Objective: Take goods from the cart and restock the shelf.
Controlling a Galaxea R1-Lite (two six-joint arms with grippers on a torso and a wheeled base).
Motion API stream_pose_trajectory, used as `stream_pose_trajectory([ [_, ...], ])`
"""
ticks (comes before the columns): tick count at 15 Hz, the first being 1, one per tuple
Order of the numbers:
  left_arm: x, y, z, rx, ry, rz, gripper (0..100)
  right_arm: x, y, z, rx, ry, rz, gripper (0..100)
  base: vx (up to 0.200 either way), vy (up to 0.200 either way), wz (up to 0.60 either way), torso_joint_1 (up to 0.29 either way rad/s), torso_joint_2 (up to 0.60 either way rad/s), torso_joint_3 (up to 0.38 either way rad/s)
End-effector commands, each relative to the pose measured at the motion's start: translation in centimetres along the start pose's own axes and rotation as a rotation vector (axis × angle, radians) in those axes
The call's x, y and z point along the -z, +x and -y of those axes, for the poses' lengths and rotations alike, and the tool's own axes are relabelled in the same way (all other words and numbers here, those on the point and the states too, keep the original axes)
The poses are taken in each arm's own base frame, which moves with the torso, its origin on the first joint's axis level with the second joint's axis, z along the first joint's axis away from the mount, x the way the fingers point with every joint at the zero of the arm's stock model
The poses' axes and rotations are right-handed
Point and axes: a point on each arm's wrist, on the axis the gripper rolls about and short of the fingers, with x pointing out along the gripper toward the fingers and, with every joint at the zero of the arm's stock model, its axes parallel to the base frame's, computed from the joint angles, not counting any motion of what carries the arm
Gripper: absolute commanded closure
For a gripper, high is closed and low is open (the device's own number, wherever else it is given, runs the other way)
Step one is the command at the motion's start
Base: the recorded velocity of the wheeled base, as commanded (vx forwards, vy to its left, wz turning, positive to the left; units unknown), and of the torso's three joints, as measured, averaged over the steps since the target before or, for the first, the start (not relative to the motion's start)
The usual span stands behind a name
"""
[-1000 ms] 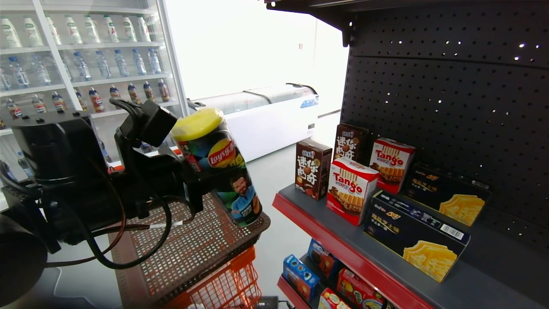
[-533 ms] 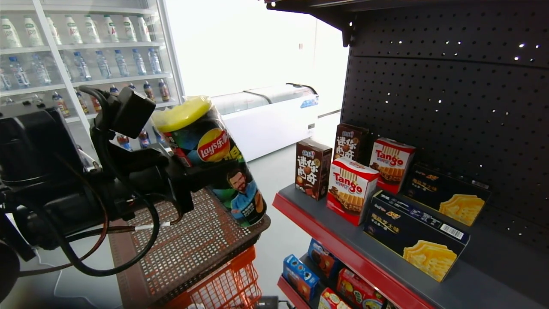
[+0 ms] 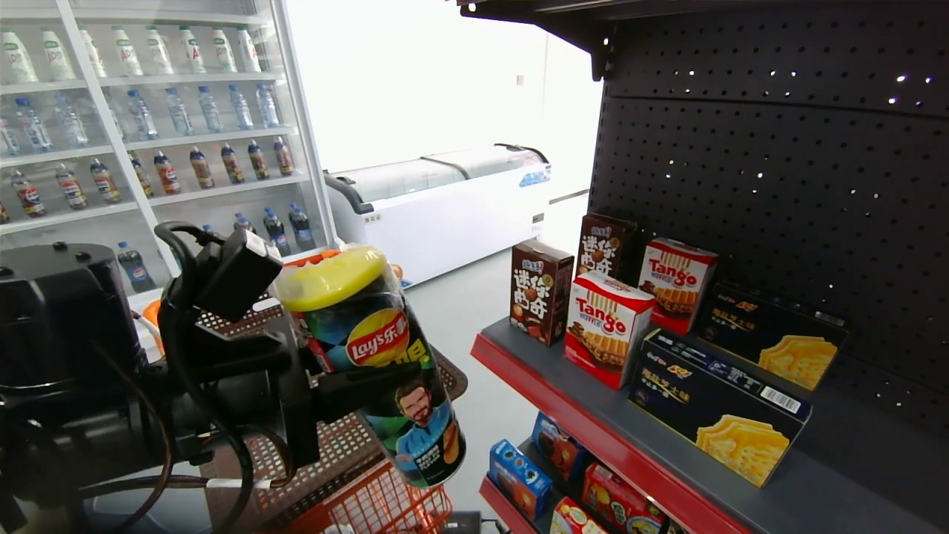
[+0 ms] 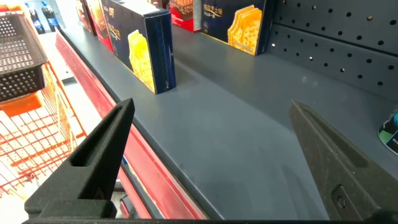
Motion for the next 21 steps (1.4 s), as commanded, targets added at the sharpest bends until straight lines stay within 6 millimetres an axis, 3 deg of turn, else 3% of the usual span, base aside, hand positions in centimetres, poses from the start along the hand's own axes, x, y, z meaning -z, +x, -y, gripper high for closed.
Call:
stream_pose_trajectory([
  [1,-0.2,-0.8,1.0,0.015,0.015,0.014,100,0.0,0.0,0.0,-0.001,0.001,-0.001,0,0.000,0.000,0.00,0.000,0.00,0.000],
  [13,0.2,-1.4,2.0,0.045,-0.002,-0.023,100,0.0,0.0,0.0,-0.001,0.000,-0.001,0,0.000,0.000,0.00,0.000,0.00,0.000],
  [21,0.3,-1.3,1.9,0.042,-0.004,-0.027,100,0.0,0.0,0.0,-0.001,0.000,-0.001,0,0.000,0.000,-0.60,0.004,0.00,0.002],
])
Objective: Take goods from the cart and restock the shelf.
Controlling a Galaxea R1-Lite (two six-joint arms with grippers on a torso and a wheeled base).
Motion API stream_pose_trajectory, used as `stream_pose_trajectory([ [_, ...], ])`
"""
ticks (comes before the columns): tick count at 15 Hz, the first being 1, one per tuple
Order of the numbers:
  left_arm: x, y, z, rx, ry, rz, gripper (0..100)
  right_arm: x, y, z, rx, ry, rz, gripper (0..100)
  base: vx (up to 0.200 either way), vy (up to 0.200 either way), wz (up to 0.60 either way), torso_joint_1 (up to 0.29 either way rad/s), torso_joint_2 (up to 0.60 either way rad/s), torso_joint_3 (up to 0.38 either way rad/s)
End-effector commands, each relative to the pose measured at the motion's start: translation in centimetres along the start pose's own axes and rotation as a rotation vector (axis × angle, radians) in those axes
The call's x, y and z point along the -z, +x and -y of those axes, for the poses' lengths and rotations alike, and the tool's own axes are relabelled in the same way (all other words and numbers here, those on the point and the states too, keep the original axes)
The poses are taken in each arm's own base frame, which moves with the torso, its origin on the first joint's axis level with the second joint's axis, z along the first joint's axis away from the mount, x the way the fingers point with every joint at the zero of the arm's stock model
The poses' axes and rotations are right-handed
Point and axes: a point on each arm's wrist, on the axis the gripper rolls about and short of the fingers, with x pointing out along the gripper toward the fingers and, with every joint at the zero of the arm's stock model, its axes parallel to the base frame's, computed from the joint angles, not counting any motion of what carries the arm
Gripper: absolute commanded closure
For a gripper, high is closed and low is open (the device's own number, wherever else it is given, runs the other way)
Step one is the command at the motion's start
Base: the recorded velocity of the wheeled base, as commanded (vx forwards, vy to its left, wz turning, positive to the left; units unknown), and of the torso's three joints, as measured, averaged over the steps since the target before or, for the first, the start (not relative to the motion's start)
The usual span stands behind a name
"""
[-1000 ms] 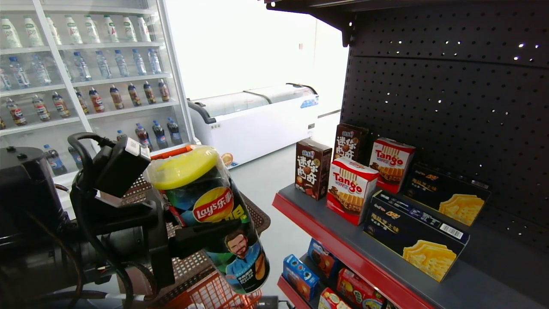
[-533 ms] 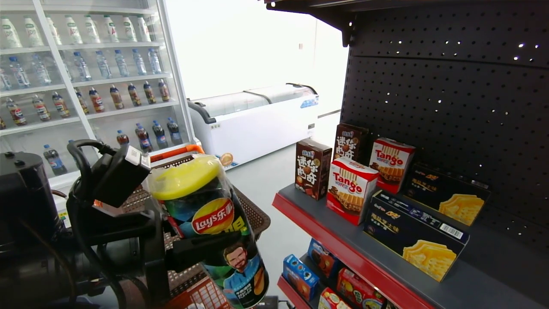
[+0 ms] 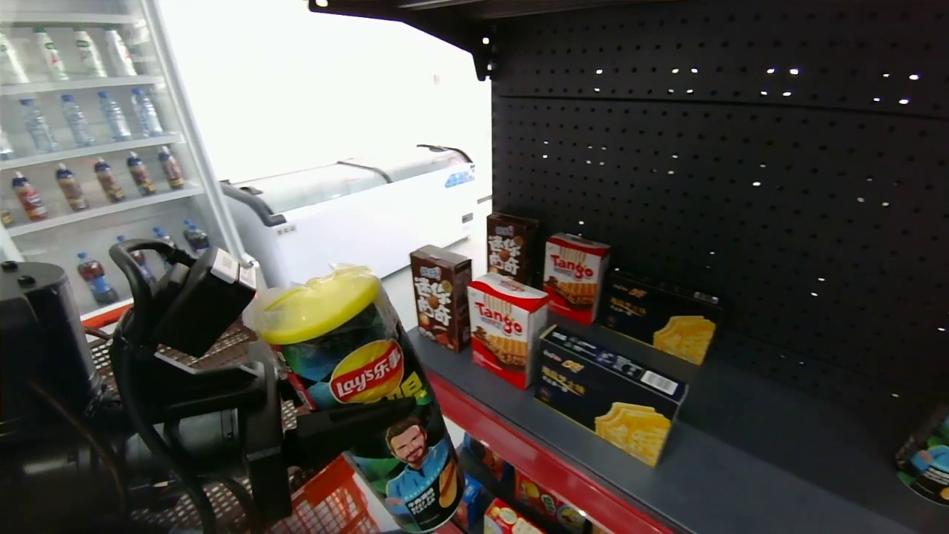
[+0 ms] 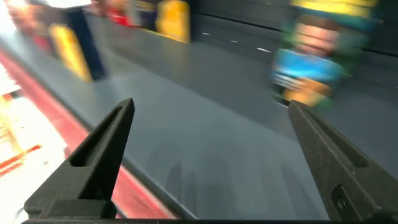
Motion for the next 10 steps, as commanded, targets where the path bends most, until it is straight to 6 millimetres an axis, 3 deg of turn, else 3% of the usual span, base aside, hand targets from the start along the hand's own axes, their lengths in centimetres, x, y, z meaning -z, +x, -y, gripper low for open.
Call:
stream_pose_trajectory([
  [1,0.08,0.07,-0.05,0.000,-0.002,-0.003,100,-0.01,0.01,0.00,-0.001,0.000,-0.001,0,0.000,0.000,-0.60,0.012,0.00,-0.002],
  [10,0.10,0.13,-0.02,0.004,-0.003,-0.005,100,-0.01,0.01,0.00,-0.001,0.000,-0.001,0,0.000,0.000,-0.60,0.003,0.00,0.001],
])
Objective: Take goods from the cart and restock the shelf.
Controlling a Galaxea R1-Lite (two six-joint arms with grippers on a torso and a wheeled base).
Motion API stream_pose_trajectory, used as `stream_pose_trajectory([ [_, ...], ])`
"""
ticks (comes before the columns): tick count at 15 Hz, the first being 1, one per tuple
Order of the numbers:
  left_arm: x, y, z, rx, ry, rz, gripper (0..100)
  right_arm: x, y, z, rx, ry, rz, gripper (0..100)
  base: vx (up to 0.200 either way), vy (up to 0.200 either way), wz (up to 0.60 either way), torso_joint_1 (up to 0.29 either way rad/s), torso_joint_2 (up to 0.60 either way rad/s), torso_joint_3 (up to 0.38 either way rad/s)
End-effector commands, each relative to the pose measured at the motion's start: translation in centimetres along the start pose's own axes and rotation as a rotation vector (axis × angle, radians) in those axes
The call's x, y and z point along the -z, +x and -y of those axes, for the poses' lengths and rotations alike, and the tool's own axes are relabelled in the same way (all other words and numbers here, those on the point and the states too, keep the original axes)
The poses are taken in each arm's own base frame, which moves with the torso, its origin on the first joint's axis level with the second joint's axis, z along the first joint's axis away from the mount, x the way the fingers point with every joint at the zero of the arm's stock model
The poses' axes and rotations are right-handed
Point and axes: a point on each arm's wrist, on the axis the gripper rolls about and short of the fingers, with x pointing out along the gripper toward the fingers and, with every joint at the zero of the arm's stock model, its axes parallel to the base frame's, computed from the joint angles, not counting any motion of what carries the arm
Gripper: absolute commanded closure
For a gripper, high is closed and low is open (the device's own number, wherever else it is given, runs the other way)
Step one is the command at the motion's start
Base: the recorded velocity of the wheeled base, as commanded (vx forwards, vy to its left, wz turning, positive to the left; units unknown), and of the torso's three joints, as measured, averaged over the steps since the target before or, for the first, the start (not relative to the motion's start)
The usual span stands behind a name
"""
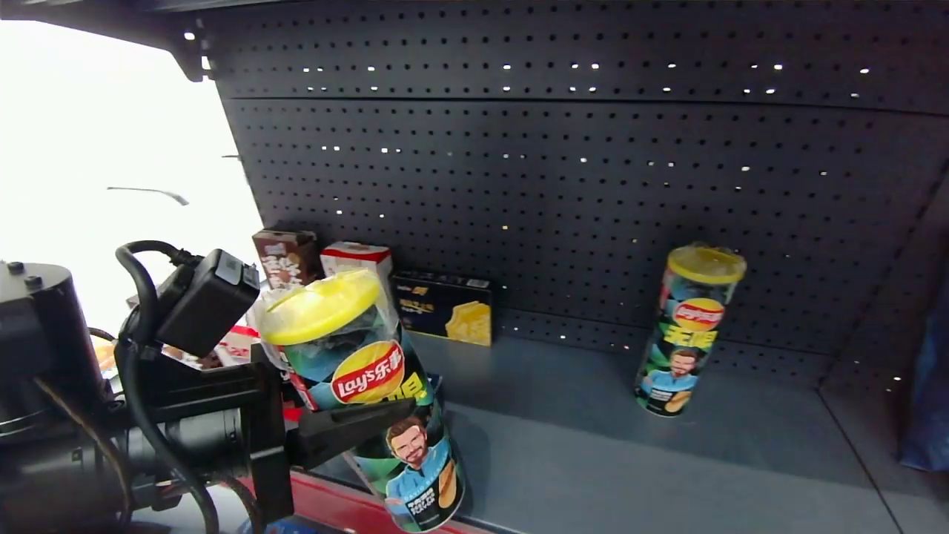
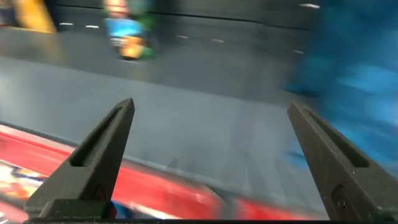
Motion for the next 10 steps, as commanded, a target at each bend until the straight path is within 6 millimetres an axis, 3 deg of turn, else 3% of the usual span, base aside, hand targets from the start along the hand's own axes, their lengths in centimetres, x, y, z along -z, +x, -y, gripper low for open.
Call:
stream_pose_trajectory([
  [1,-0.06,0.07,0.17,0.009,0.003,0.002,100,-0.01,0.01,0.00,0.000,0.000,-0.001,0,0.000,0.000,-0.60,-0.002,0.01,-0.007],
  [5,-0.19,0.25,1.09,0.051,0.016,0.004,100,-0.01,0.01,0.00,0.000,0.000,-0.001,0,0.000,0.000,-0.60,0.004,0.00,0.004],
  [10,-0.01,0.19,1.02,0.047,0.012,0.000,100,-0.01,0.01,0.00,0.000,0.000,-0.001,0,0.000,0.000,0.00,0.000,0.00,0.000],
])
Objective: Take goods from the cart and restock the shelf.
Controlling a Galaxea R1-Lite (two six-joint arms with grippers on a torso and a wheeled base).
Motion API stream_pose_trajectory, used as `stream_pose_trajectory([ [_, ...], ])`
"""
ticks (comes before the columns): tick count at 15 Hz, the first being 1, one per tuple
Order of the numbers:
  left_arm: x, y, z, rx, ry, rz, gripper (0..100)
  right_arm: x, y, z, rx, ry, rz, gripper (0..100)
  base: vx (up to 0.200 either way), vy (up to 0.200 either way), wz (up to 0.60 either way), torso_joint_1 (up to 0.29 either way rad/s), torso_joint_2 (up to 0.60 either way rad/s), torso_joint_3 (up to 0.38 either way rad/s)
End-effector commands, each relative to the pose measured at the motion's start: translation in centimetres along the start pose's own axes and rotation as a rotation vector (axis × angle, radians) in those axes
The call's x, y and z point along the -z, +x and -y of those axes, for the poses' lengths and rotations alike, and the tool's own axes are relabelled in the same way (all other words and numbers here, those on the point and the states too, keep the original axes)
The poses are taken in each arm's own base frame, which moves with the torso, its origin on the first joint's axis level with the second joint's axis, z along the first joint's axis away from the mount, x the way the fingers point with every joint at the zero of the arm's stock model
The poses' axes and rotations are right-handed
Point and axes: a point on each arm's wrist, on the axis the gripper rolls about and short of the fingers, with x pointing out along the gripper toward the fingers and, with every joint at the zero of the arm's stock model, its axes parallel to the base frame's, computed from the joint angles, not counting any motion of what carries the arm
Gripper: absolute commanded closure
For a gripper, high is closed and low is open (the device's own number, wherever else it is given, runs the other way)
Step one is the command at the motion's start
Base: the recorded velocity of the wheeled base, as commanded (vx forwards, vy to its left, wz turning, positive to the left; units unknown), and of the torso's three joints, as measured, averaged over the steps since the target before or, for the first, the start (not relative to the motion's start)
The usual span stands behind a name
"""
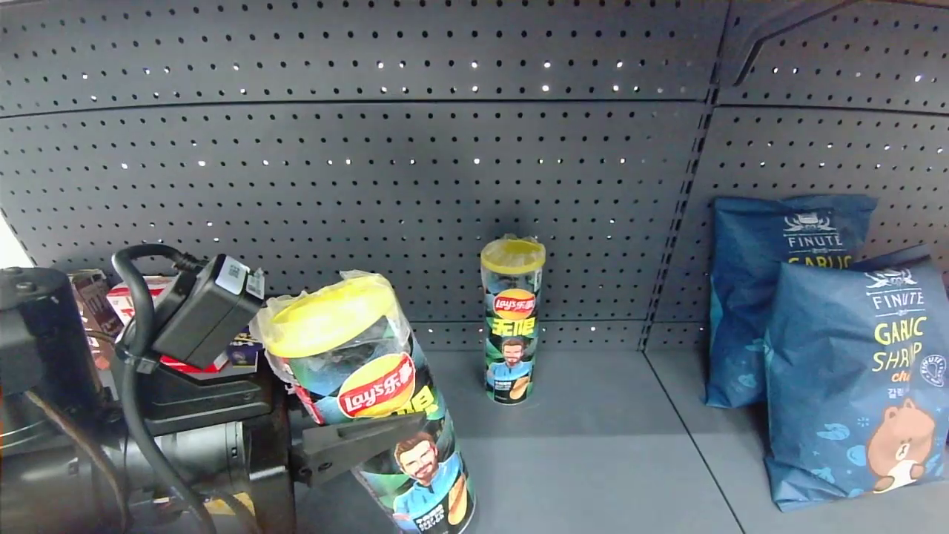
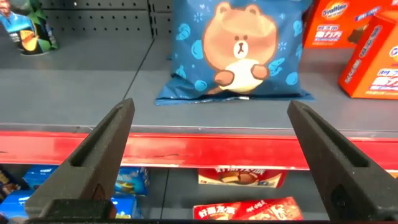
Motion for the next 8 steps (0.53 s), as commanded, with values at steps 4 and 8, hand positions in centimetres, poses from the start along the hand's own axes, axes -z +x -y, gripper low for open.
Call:
stream_pose_trajectory([
  [4,0.26,-0.04,-0.02,-0.010,-0.005,-0.007,100,-0.01,0.01,0.00,-0.001,0.000,-0.001,0,0.000,0.000,0.00,0.000,0.00,0.000],
  [8,0.60,-0.03,-0.03,-0.025,-0.010,-0.016,100,-0.01,0.01,0.01,0.000,0.002,-0.001,0,0.000,0.000,0.15,0.001,0.00,-0.001],
])
